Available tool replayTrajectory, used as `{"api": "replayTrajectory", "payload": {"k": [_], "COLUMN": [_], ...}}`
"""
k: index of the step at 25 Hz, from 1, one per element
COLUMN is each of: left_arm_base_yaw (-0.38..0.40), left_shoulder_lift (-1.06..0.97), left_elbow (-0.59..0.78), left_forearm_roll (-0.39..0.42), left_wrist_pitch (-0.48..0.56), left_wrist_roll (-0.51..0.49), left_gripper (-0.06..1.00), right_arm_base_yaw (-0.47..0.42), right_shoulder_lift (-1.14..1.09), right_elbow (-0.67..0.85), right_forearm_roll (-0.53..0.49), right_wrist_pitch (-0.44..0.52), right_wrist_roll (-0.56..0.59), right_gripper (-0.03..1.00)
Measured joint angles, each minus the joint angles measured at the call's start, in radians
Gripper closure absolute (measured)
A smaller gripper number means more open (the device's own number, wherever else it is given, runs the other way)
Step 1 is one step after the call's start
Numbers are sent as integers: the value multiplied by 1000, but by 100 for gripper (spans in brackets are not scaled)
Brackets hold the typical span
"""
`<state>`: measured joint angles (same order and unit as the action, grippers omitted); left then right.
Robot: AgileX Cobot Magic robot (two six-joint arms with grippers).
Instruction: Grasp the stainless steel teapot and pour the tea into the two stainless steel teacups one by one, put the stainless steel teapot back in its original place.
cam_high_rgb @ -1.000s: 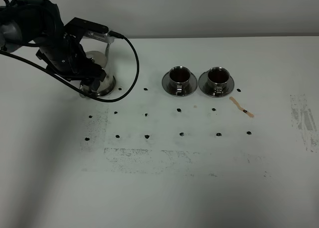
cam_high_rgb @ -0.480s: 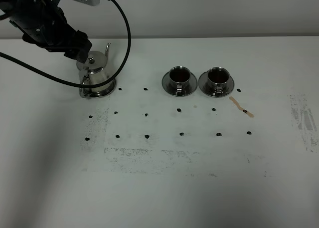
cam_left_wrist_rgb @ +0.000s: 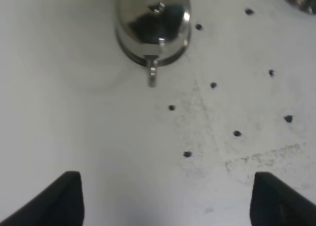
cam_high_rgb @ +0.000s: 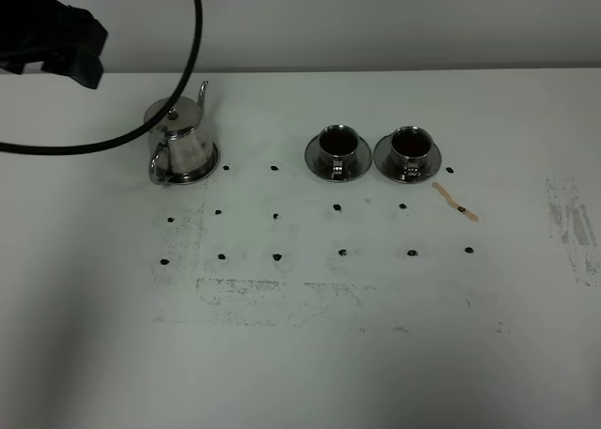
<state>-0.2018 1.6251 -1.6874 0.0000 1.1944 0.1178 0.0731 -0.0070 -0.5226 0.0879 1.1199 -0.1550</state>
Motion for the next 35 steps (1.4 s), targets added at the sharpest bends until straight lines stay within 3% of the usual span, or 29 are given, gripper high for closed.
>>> {"api": "replayTrajectory", "payload": {"k": [4,8,15,18,26,35], "left_arm_base_yaw": [11,42,152,192,210,210], "left_shoulder_lift": [-165,-381,-751,-899,-1174,-1427], "left_elbow": [158,400,841,962,1122,1171], "left_forearm_roll": [41,79,57,57,68,24], "left_wrist_pitch": [0,0,-1,-1,1,3], "left_wrist_roll": [-51,-107,-131,-131,-134,-133], "left_gripper": [27,27,27,27,27,27], "right_arm_base_yaw": [0,0,0,0,0,0], "right_shoulder_lift": [0,0,0,0,0,0], "right_elbow": [0,0,0,0,0,0], "right_forearm_roll": [0,0,0,0,0,0], "right_wrist_pitch": [0,0,0,0,0,0], "right_wrist_roll": [0,0,0,0,0,0], "right_gripper": [50,50,50,50,50,50]}}
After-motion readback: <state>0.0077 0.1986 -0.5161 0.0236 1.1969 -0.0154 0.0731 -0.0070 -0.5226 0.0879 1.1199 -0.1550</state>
